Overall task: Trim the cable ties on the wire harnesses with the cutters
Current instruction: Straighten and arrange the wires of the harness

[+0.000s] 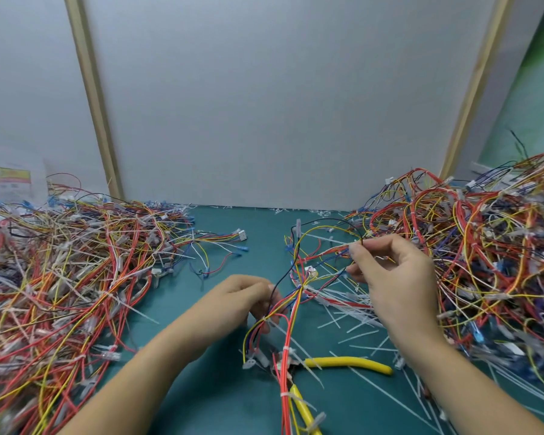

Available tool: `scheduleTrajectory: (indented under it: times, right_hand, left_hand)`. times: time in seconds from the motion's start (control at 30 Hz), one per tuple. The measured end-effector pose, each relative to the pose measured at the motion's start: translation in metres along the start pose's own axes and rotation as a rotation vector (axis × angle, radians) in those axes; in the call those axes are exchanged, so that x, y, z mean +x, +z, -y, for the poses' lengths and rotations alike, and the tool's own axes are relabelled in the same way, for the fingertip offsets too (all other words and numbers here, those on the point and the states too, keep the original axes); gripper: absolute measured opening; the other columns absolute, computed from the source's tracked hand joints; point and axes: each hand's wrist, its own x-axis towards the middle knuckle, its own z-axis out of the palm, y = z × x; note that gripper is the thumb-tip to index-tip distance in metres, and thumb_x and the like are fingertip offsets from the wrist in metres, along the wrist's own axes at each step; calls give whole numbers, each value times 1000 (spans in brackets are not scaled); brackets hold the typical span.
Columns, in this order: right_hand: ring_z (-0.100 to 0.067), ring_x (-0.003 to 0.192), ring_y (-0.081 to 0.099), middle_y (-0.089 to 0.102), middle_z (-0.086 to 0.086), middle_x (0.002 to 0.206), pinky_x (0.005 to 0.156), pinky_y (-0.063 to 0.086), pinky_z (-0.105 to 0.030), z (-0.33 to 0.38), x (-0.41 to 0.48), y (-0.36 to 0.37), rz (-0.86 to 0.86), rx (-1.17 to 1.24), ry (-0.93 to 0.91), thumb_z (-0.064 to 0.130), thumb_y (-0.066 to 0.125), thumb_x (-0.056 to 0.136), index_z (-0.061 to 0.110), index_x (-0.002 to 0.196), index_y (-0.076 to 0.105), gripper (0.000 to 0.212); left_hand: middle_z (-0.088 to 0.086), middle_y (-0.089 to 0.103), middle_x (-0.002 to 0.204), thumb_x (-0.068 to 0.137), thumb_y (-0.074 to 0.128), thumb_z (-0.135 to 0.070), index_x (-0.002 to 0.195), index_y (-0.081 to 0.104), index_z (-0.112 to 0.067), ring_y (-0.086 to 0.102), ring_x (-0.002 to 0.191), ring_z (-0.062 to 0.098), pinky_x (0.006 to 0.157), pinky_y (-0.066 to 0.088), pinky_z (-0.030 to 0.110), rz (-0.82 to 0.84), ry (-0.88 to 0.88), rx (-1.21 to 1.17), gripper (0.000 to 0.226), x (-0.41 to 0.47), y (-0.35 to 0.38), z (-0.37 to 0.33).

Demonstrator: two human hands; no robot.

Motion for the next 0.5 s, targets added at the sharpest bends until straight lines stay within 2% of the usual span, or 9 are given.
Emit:
scheduleTrajectory:
  times: [0.17,0.23,0.3,0.37,0.47,0.5]
  right_hand:
    - [-17,67,74,73,-3,70,65,62,-37,1,1,0,1,19,16,20,74,90,23,82,67,11]
    - [-17,65,74,73,-5,71,63,62,-33,0,3,-1,-25,17,28,18,73,90,18,85,66,9]
    - [-17,66,74,72,-5,72,60,61,-28,-1,6,-3,-56,33,35,14,72,91,15,85,66,8]
    - [-18,68,75,72,-3,72,60,60,-24,-1,8,-5,-73,56,45,11,71,91,14,84,66,9]
    - [-17,72,74,74,-1,75,66,63,-35,0,8,-6,-32,0,61,14,71,91,18,89,68,5]
    - [-16,74,73,75,-1,82,70,63,-38,3,7,-5,0,-61,49,17,71,91,20,96,70,6]
  left_hand:
    - [6,60,67,83,54,-48,80,77,-12,53,59,15,54,38,24,21,2,-225,43,0,-7,1]
    - [1,60,69,80,60,-52,88,75,-10,54,64,16,56,39,24,102,62,-190,45,-4,-11,0]
    - [-2,61,73,79,70,-41,100,69,-7,55,70,16,61,42,25,213,109,-149,40,-7,-12,-1]
    - [-4,59,76,76,78,-20,102,67,-9,56,70,14,64,43,25,275,100,-180,30,-10,-12,-2]
    - [4,66,73,79,74,-10,90,67,-10,61,62,17,60,45,27,239,123,-208,13,-11,-8,-4]
    - [9,68,74,80,73,-10,89,65,-8,62,60,21,58,45,28,210,133,-233,12,-10,-8,-4]
